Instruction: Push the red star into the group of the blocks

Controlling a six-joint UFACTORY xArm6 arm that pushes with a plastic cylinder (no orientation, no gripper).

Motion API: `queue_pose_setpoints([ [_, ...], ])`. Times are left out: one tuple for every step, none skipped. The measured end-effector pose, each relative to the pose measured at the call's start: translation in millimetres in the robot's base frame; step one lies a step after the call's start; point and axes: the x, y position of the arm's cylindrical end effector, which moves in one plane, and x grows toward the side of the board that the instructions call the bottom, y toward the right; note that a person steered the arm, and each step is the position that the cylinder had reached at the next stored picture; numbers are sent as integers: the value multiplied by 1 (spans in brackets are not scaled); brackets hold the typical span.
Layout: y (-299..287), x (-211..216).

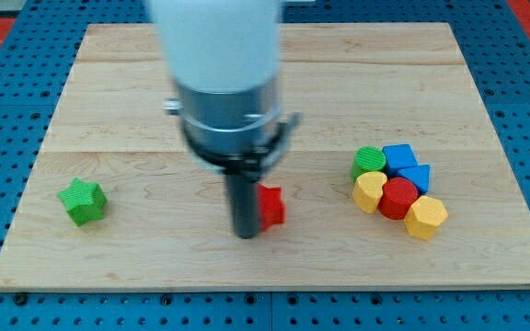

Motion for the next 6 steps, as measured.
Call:
queue_pose_setpoints([
  [-3, 5],
  [-61, -5],
  [-59, -29],
  [-10, -33],
  [56, -29],
  [49, -18],
])
